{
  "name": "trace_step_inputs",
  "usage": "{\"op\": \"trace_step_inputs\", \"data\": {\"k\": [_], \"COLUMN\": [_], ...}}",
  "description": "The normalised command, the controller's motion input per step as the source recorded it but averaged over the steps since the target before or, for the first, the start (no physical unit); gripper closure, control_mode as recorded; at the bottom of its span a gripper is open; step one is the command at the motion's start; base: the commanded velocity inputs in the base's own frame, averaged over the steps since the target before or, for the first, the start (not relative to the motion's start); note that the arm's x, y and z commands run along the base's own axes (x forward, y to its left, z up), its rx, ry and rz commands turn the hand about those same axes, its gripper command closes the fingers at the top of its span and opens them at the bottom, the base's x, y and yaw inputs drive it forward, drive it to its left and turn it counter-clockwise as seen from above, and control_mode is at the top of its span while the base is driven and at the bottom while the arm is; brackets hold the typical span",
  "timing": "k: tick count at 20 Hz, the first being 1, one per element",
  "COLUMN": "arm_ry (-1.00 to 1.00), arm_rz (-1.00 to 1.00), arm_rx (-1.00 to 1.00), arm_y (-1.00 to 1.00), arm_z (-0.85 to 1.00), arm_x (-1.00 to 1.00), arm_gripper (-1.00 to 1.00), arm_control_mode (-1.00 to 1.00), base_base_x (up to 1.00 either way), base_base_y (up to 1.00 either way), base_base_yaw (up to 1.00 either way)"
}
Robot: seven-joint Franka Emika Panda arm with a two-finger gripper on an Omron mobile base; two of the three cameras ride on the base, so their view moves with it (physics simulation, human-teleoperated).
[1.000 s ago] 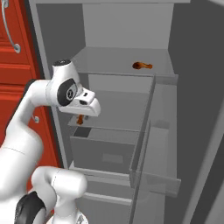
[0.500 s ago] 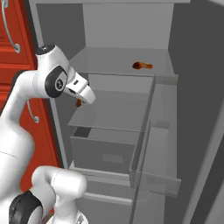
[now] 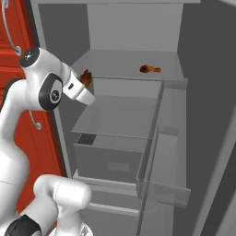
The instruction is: Place the chicken drumstick on the counter behind the older chicken drumstick on the same shelf of the fridge to maintain FIFO order. Close the fridge door when finished.
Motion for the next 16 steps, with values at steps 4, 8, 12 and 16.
{"op": "trace_step_inputs", "data": {"k": [4, 8, 12, 16], "arm_ry": [-0.35, -0.22, -0.01, 0.00], "arm_rz": [-0.09, -0.13, -0.15, -0.13], "arm_rx": [0.02, 0.00, 0.03, 0.11], "arm_y": [-0.06, -0.14, -0.30, -0.33], "arm_z": [0.50, 0.44, 0.37, 0.15], "arm_x": [0.09, 0.35, 0.56, 0.68], "arm_gripper": [1.00, 1.00, 1.00, 1.00], "arm_control_mode": [-1.00, -1.00, -1.00, -1.00], "base_base_x": [0.00, 0.00, 0.00, 0.00], "base_base_y": [0.00, 0.00, 0.00, 0.00], "base_base_yaw": [0.00, 0.00, 0.00, 0.00]}}
